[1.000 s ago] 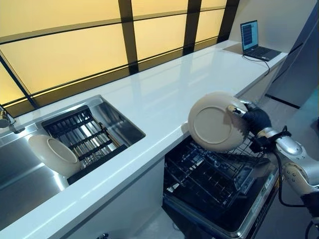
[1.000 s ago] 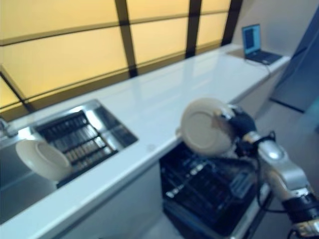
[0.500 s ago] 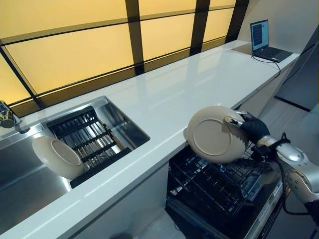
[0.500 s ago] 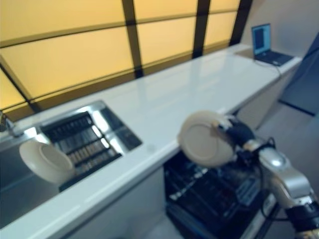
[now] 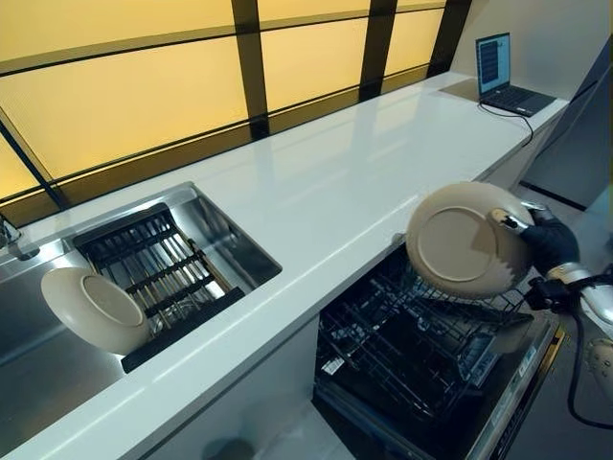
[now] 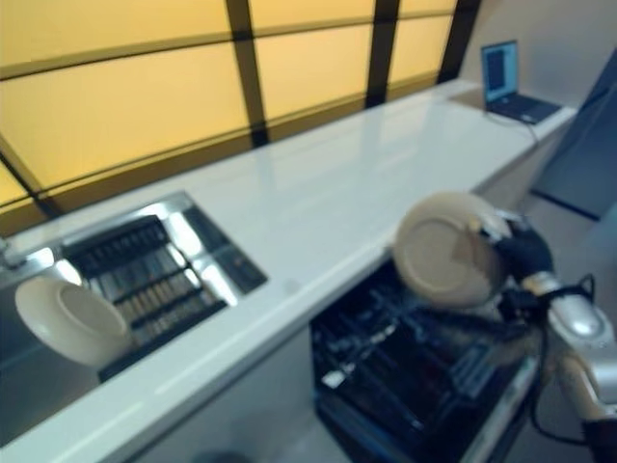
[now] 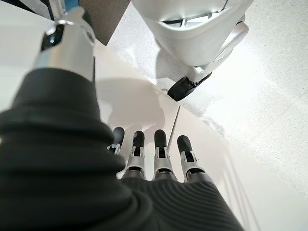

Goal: Take plates into dishwasher

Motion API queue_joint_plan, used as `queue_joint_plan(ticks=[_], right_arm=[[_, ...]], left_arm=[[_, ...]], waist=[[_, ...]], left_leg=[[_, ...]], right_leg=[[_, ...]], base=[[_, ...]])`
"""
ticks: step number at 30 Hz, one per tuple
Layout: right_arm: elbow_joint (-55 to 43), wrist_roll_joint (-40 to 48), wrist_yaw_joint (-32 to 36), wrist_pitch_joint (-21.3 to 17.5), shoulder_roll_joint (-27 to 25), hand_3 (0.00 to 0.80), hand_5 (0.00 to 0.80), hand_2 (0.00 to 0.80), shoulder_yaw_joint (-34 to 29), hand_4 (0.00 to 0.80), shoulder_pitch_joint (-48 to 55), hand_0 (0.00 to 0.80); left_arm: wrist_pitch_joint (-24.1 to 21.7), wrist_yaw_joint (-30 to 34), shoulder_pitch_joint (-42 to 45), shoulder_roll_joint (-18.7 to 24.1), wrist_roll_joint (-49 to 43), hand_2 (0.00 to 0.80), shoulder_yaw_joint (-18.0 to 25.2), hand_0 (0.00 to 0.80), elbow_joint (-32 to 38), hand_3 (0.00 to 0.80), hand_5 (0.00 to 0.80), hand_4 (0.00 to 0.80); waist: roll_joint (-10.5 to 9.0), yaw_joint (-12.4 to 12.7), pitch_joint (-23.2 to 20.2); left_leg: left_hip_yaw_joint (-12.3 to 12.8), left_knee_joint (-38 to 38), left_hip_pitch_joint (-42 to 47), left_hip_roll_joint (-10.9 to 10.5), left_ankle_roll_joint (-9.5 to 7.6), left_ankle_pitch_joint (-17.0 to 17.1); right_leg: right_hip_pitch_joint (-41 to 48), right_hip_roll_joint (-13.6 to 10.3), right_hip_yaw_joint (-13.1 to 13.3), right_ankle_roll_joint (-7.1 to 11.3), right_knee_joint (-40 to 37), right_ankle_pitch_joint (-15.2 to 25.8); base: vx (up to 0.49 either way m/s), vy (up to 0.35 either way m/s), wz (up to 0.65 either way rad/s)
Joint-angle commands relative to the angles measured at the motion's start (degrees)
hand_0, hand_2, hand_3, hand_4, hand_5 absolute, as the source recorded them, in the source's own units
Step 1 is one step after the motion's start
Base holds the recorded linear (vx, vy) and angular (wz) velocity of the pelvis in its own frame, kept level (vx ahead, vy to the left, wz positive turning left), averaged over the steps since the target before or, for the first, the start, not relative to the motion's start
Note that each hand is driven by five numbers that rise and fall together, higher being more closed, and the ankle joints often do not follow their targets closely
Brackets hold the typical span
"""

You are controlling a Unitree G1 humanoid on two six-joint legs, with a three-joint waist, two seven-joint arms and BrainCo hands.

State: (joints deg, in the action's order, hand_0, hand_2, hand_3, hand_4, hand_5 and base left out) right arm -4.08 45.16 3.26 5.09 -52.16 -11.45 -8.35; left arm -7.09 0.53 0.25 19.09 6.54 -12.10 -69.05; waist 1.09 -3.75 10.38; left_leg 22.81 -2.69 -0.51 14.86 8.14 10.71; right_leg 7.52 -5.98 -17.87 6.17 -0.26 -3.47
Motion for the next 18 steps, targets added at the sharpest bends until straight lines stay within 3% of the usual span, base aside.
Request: queue_joint_plan(ticks=[1, 9, 18], right_arm=[[-1.7, 1.1, 1.2, -4.8, 0.6, 0.800, 0.800, 0.800, -4.1, 0.800, 1.2, 0.800], [-0.3, -4.1, 4.4, -5.6, 1.8, 0.800, 0.800, 0.800, -4.3, 0.800, 6.1, 0.800], [0.4, -8.7, 5.5, -3.7, 4.6, 0.800, 0.800, 0.800, -3.5, 0.800, 10.0, 0.800]], left_arm=[[-1.0, -0.1, -1.9, 3.2, 2.5, 0.000, 2.3, 0.000, -0.8, 0.000, 0.000, 0.000], [-1.1, -0.5, -1.7, 3.0, 2.4, 0.000, 2.3, 0.000, -0.7, 0.000, 0.000, 0.000], [-0.1, -0.4, -1.7, 2.8, 1.7, 0.000, 2.4, 0.000, 0.5, 0.000, 0.000, 0.000]], waist=[[-2.91, -0.8, -1.8], [-3.13, -1.5, -1.8], [-3.22, -1.5, -1.8]], left_leg=[[1.9, -0.5, -4.4, 2.2, 1.36, 1.8], [2.4, -0.5, -4.4, 2.2, 1.43, 1.9], [2.8, -0.7, -4.4, 1.8, 0.99, 1.7]], right_leg=[[1.6, 0.2, 1.6, -2.45, 2.2, -1.9], [1.7, 0.9, 2.4, -2.28, 0.3, -0.8], [2.0, 1.1, 2.3, -2.06, -0.6, -0.4]], base=[[0.004, 0.004, -0.04], [0.007, 0.011, -0.05], [0.006, 0.010, -0.04]])
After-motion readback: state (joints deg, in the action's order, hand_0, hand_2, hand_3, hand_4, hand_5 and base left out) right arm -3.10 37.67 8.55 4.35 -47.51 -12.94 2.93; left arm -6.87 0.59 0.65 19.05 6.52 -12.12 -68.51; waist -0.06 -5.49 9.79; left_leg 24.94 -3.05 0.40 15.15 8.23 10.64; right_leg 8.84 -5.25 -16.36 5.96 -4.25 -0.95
